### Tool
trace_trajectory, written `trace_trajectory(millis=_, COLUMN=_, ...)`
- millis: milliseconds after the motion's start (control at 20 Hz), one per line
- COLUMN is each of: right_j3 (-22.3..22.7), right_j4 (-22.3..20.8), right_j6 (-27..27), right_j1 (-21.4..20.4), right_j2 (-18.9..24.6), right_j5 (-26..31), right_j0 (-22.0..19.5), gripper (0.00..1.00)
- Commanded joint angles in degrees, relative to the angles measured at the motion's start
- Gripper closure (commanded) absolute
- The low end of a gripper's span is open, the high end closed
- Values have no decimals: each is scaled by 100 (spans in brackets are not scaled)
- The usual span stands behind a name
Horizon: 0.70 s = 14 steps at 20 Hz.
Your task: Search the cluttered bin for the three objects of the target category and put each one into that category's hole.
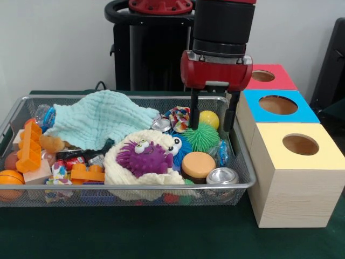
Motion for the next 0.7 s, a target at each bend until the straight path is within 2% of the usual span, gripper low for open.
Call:
trace_trajectory(millis=50, right_j3=-84, right_j4=-139, right_j6=676, right_j1=45, right_j2=-219, right_j5=1081, right_j0=183, gripper=0)
trace_trajectory(millis=250, right_j3=133, right_j4=69, right_j6=650, right_j1=263, right_j2=-17, right_j5=1131, right_j0=-12, gripper=0)
trace_trajectory(millis=400, right_j3=78, right_j4=40, right_j6=610, right_j1=367, right_j2=-6, right_j5=1182, right_j0=-40, gripper=0)
trace_trajectory(millis=700, right_j3=493, right_j4=-88, right_j6=561, right_j1=242, right_j2=28, right_j5=688, right_j0=-108, gripper=0)
